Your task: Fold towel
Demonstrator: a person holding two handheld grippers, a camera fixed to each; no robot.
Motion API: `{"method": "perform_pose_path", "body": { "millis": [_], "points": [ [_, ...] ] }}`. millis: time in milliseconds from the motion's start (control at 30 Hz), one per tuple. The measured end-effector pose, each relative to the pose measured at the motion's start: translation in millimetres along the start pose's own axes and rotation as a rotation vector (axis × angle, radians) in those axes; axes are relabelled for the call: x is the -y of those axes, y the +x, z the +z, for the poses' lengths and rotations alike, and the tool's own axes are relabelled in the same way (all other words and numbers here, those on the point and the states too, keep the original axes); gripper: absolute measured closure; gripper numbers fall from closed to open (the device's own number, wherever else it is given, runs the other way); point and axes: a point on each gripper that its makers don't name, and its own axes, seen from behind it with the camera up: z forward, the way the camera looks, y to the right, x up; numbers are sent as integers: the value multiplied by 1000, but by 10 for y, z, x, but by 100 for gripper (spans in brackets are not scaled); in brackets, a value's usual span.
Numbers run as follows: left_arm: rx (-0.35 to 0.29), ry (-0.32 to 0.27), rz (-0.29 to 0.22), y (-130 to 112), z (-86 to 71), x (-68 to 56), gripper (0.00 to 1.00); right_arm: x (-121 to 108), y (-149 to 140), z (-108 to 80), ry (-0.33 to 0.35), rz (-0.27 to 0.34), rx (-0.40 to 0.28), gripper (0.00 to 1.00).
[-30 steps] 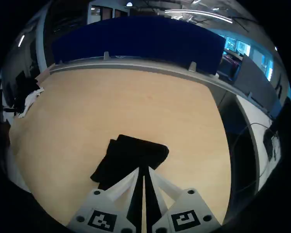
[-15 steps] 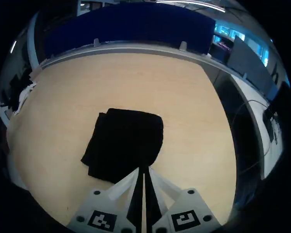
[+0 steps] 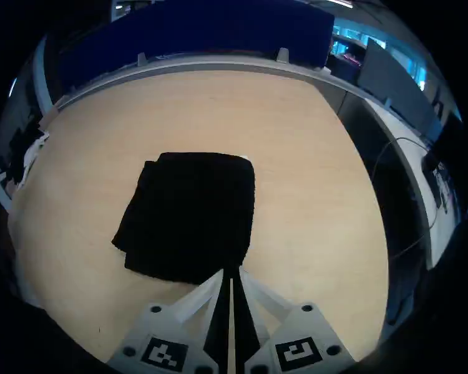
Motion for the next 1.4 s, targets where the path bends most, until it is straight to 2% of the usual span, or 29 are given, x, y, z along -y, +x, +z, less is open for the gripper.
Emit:
{"method": "perform_pose_path", "body": {
  "millis": [500, 600, 800, 967, 1067, 1200, 1333, 1400],
  "points": [
    [0, 3, 0, 0, 11, 10, 6, -69, -43, 19, -34, 21, 6, 93],
    [0, 2, 2, 4, 7, 6, 6, -84, -42, 9, -44, 23, 5, 85],
    [0, 1, 1, 5, 1, 9, 6, -108, -37, -50, -56, 20, -1, 50],
    [-3, 1, 1, 26, -9, 14, 6, -137, -64, -109, -68, 11, -2, 31],
    [-5, 0, 0, 37, -13, 16, 6, -145, -87, -132, -74, 7, 0, 16],
    [-6, -2, -1, 38, -15, 12, 6, -134, -71, -160, -75, 8, -12, 12],
    [-8, -3, 0, 40, -30, 9, 6, -124, -27, -180, -86, 8, -30, 1],
    [-10, -4, 0, 44, -39, 11, 6, -107, 5, -192, -88, 9, -41, 0]
  ]
}}
